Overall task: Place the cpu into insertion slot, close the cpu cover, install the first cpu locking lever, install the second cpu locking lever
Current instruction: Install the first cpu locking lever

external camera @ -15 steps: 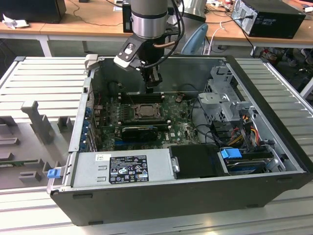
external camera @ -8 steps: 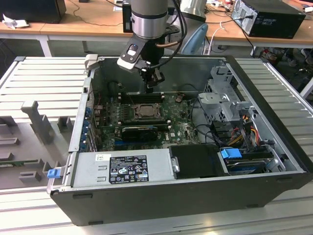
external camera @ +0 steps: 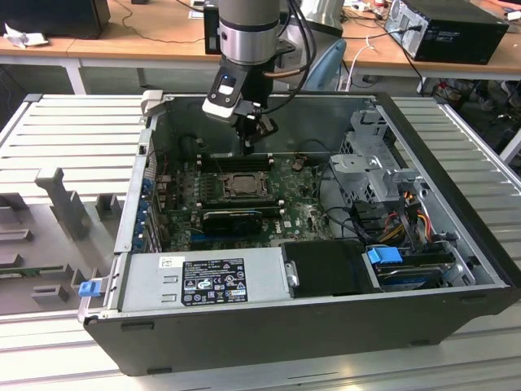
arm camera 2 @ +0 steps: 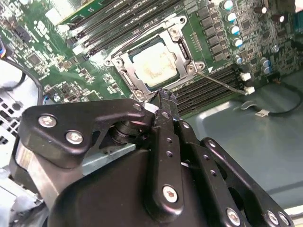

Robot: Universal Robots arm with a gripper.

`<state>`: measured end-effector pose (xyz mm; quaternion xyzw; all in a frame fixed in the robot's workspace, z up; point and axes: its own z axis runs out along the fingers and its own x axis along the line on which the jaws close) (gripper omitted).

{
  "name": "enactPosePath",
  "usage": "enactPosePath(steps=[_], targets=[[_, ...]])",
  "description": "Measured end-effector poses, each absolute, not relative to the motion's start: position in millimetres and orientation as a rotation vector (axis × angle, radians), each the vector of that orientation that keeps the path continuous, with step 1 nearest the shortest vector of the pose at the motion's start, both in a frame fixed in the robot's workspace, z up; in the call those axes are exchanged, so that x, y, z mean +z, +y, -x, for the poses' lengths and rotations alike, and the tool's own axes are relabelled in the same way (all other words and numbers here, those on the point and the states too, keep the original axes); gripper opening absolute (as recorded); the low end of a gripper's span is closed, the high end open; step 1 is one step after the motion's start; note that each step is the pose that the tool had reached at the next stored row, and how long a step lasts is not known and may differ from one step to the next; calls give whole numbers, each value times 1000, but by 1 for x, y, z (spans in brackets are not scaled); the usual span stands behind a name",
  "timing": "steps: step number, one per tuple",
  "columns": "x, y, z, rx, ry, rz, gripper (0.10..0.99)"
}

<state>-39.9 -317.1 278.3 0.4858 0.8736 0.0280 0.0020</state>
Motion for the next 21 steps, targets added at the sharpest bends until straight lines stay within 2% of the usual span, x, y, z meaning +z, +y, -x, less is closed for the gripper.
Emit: enactPosePath(steps=[21], targets=[[278, -317, 40, 88, 2960, -1064, 106]])
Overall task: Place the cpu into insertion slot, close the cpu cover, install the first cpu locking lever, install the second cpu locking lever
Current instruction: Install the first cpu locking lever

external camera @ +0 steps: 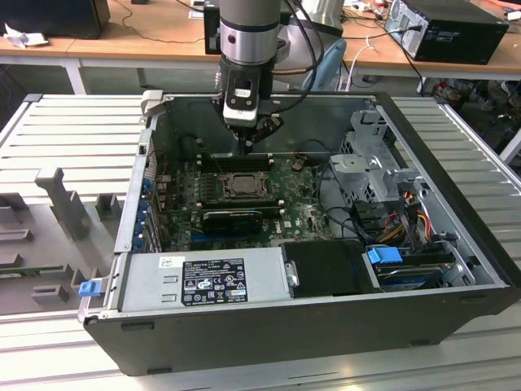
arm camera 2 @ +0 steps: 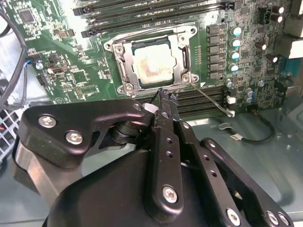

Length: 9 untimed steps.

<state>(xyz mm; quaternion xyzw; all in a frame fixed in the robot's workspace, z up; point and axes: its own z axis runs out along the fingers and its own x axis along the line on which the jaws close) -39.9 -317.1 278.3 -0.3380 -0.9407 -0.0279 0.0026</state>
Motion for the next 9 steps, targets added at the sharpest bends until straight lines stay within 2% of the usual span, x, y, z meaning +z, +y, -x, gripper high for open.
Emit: enactPosePath(steps=[9], targets=[[278, -317, 40, -87, -2993, 924, 106]])
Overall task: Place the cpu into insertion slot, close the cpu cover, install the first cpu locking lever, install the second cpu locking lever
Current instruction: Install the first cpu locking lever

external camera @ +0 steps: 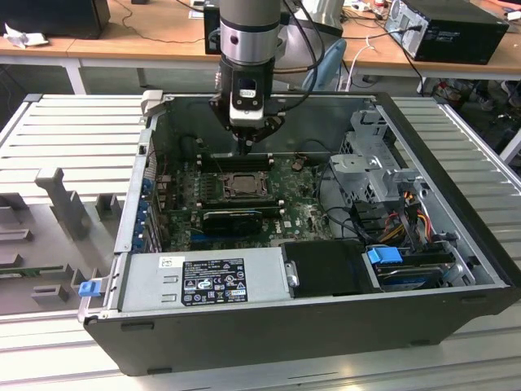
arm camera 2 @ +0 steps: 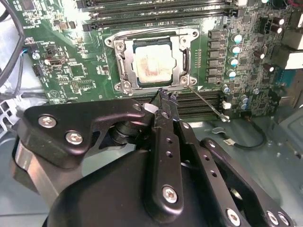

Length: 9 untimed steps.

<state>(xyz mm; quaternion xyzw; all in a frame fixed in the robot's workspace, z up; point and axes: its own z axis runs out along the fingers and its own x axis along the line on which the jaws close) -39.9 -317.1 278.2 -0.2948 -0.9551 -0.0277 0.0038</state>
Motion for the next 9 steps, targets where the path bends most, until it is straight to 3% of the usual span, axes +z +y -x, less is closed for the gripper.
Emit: enactPosePath(steps=[9], targets=[[278, -317, 40, -86, -3033, 773, 106]])
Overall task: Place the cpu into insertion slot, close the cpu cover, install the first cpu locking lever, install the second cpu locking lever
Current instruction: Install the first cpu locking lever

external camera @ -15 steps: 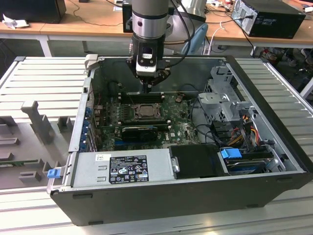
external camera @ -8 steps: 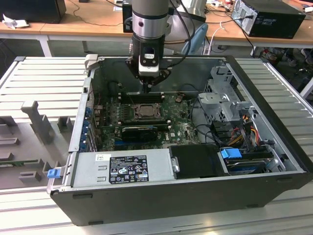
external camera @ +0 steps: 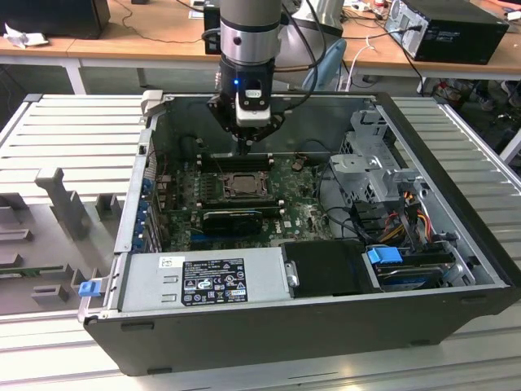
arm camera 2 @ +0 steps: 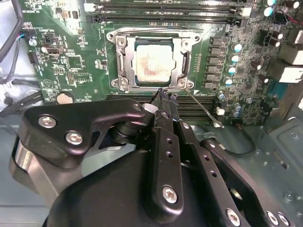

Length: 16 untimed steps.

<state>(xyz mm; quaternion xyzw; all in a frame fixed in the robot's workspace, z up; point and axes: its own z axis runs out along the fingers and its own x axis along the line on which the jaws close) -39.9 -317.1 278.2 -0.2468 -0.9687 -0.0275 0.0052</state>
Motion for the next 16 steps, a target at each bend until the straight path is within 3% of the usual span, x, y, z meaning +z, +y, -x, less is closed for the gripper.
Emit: enactPosePath(steps=[16], targets=[[278, -317, 40, -84, -3094, 436, 106]])
